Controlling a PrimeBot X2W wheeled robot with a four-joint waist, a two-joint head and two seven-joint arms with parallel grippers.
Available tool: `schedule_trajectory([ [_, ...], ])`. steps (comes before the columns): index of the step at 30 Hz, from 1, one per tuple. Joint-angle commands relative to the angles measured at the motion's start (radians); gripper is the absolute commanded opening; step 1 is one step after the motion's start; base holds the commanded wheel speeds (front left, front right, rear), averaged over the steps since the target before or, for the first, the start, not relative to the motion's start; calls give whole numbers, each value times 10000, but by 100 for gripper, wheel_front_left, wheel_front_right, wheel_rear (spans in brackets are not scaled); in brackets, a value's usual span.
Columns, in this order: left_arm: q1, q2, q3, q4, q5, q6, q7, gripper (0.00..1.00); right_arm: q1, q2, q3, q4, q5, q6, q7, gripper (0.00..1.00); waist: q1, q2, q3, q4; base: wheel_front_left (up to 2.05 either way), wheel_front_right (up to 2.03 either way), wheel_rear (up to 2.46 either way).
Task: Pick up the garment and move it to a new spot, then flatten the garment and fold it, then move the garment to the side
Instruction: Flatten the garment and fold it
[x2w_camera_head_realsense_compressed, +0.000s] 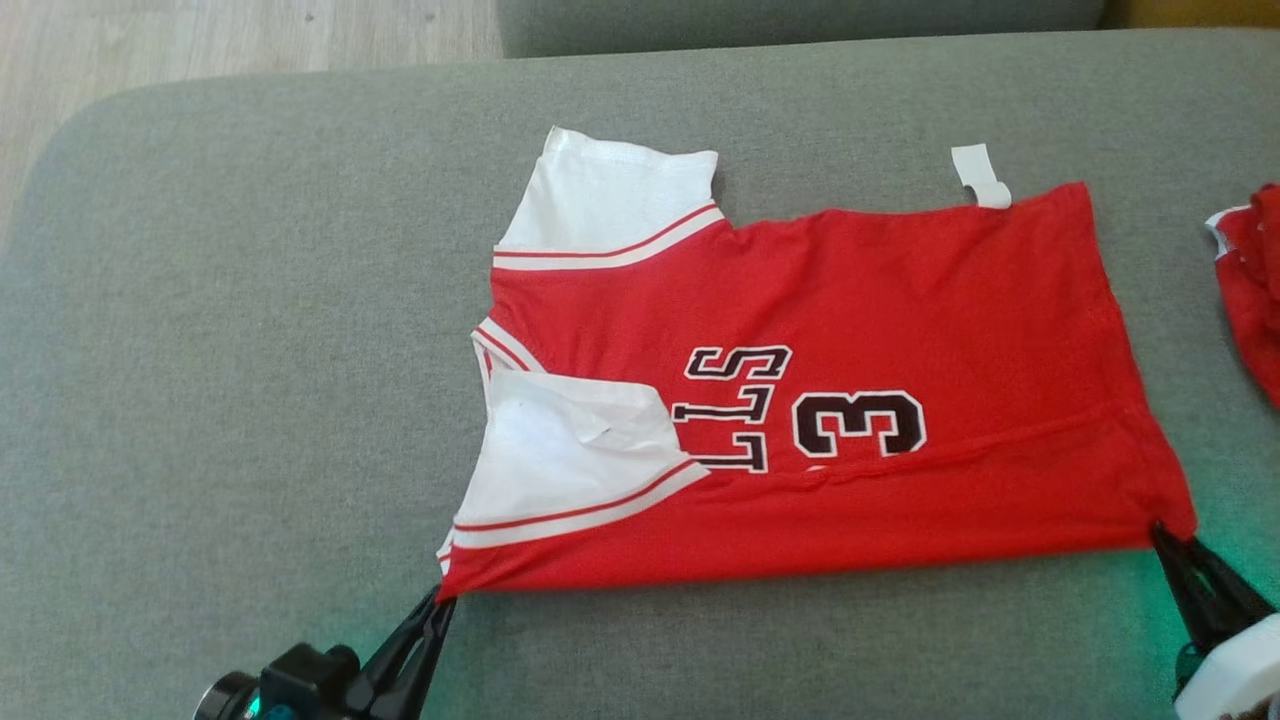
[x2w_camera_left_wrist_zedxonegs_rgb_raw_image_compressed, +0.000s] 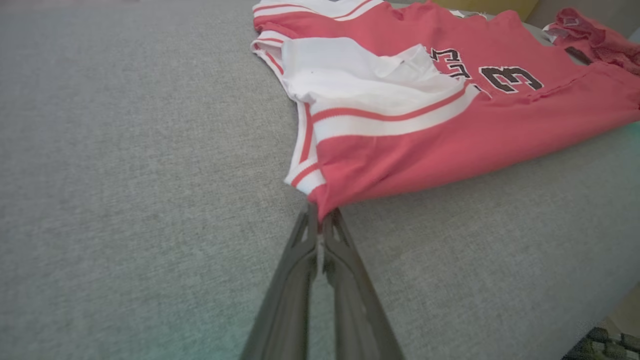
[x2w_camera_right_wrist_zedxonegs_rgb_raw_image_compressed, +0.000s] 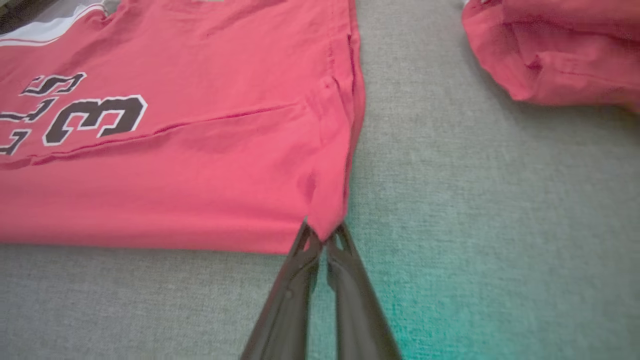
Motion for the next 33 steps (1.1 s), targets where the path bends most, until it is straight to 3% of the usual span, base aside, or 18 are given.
schedule_trajectory([
  [1,-240,323,362,-231,-47,115,-11,14,22,-394,-143,-212,-95,65,-22,100,1,0,-20,-7,0,0,0],
  [2,-275,322,355,-223,-54,145,79,69,68,-324,-238,-312,-186,65,63,100,1,0,-49,-30,0,0,0],
  [3,-330,324,365,-249,-67,167,145,100,100,-259,-351,-411,-274,65,155,100,1,0,-73,-62,0,0,0],
  [10,-1383,925,1041,-1603,-442,17,724,100,-65,223,-1256,-1527,-1226,65,213,100,1,0,91,-409,0,0,0],
  [13,-2824,1434,1307,-2123,-322,-326,1417,100,-305,458,-1367,-1984,-1491,65,353,100,1,0,444,-621,0,0,0],
  [15,-4003,1473,1329,-2156,-576,-710,2179,100,-505,575,-1378,-2206,-1640,65,426,100,1,0,763,-768,0,0,0],
  [19,-6657,1352,943,-1295,-1530,-1244,4203,100,-1023,759,-1220,-2495,-1924,65,593,100,1,0,1441,-1225,0,0,0],
  [22,-8369,1115,661,-252,-2832,-1338,5775,100,-1525,913,-956,-2666,-2062,65,686,100,1,0,1953,-1688,0,0,0],
  [25,-9691,1240,419,677,-3828,-1349,6990,100,-2044,1041,-558,-2691,-2156,65,714,100,1,0,2355,-2240,0,0,0],
  [29,-10710,1648,-28,1878,-4175,-1352,7925,100,-2536,1132,-105,-2544,-2266,65,632,100,1,0,2730,-2794,0,0,0],
  [33,-11132,2104,-412,2875,-3958,-1353,7861,100,-2882,1259,282,-2492,-2323,65,517,100,1,0,2952,-3259,0,0,0],
])
